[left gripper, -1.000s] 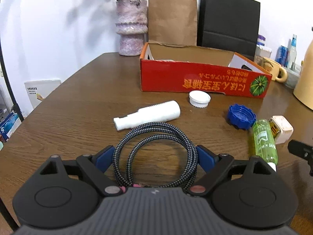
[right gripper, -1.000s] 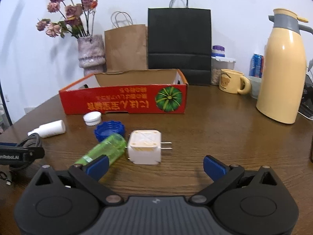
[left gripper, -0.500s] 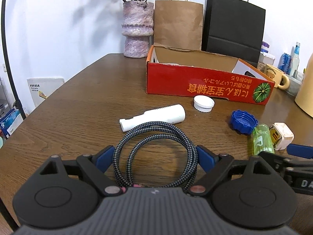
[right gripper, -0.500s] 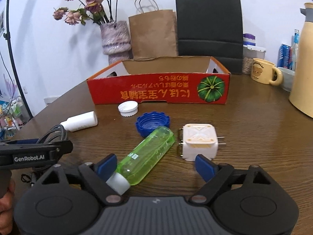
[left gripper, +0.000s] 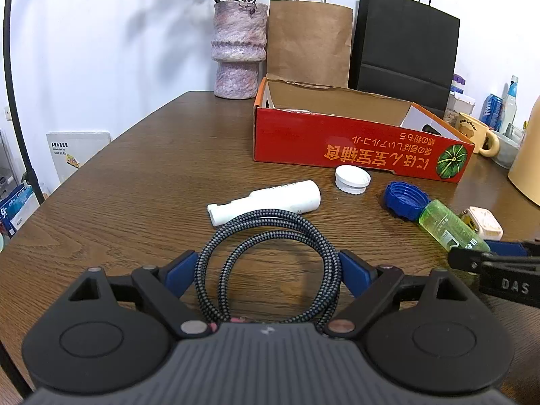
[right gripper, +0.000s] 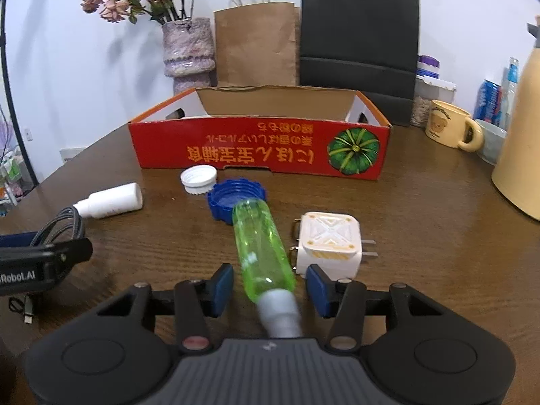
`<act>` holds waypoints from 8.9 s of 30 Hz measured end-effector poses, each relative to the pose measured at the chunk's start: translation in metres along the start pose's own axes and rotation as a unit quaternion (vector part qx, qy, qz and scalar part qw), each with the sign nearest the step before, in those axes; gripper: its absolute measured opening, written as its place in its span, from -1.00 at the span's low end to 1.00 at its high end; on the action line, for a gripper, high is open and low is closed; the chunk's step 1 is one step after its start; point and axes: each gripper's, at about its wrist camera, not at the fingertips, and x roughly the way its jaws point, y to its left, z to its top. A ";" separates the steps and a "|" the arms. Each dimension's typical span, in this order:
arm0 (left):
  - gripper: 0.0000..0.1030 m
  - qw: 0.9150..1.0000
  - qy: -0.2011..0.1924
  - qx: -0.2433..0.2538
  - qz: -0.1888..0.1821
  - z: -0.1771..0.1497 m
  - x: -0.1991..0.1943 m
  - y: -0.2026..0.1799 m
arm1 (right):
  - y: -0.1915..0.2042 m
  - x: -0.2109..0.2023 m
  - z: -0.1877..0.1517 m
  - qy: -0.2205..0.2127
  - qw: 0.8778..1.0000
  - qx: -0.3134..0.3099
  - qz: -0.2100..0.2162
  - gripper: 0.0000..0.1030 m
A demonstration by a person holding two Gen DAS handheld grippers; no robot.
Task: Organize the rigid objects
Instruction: 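Grasp the green plastic bottle with the right gripper while the left gripper lowers onto the grey braided cable, then close the left gripper on the grey braided cable while the right gripper holds the bottle, then carry the grey cable and green bottle into the red box with both grippers, then open both grippers to release the cable and bottle in the box, then grasp the white-and-yellow plug adapter with the right gripper while the left gripper moves to the white spray bottle, then close the left gripper on the white spray bottle while the right gripper holds the adapter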
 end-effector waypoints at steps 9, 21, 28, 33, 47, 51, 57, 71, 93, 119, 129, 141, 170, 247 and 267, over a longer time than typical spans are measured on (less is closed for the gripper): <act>0.74 1.000 0.002 -0.001 0.000 -0.001 0.001 0.000 | 0.009 0.011 0.000 -0.005 1.000 -0.029 0.005 -0.38; 0.73 1.000 0.002 -0.004 -0.001 0.002 -0.001 0.000 | 0.013 -0.010 -0.004 -0.046 0.998 -0.042 0.008 -0.40; 0.73 1.000 -0.004 -0.009 -0.003 0.010 -0.008 -0.001 | 0.011 -0.017 -0.001 -0.062 0.997 -0.038 0.021 -0.41; 0.73 1.000 -0.013 -0.006 -0.009 0.019 -0.017 -0.009 | 0.009 -0.021 0.000 -0.071 0.996 -0.035 0.030 -0.41; 0.72 0.999 -0.039 0.004 -0.023 0.052 -0.025 -0.034 | -0.006 -0.036 0.018 -0.114 0.992 -0.023 0.037 -0.41; 0.72 0.998 -0.053 0.004 -0.026 0.067 -0.027 -0.042 | -0.010 -0.037 0.027 -0.125 0.991 -0.019 0.034 -0.41; 0.72 0.997 -0.068 0.000 -0.027 0.093 -0.022 -0.054 | -0.018 -0.036 0.048 -0.145 0.989 -0.014 0.028 -0.41; 0.72 0.996 -0.078 -0.039 -0.031 0.143 0.013 -0.063 | -0.025 -0.010 0.099 -0.172 0.985 -0.007 0.018 -0.41; 0.71 0.994 -0.073 -0.077 -0.018 0.191 0.082 -0.069 | -0.039 0.056 0.152 -0.178 0.984 0.018 0.017 -0.41; 0.71 0.996 -0.046 -0.071 0.033 0.206 0.161 -0.067 | -0.055 0.133 0.172 -0.132 0.991 0.020 0.009 -0.41; 0.75 0.998 -0.041 -0.031 0.027 0.200 0.168 -0.082 | -0.058 0.139 0.170 -0.124 0.992 0.021 0.009 -0.41; 1.00 0.998 -0.043 -0.014 0.044 0.197 0.167 -0.090 | -0.064 0.136 0.171 -0.126 0.992 0.022 -0.015 0.97; 1.00 0.995 -0.085 -0.008 0.049 0.175 0.111 -0.078 | -0.070 0.090 0.155 -0.142 0.990 0.011 -0.022 1.00; 1.00 0.998 -0.014 -0.001 0.058 0.030 0.036 -0.009 | -0.040 0.018 0.016 -0.066 0.997 -0.003 -0.029 0.26; 1.00 0.989 0.012 -0.047 0.143 0.048 0.076 -0.042 | -0.036 0.014 0.015 -0.079 0.996 -0.014 -0.033 0.25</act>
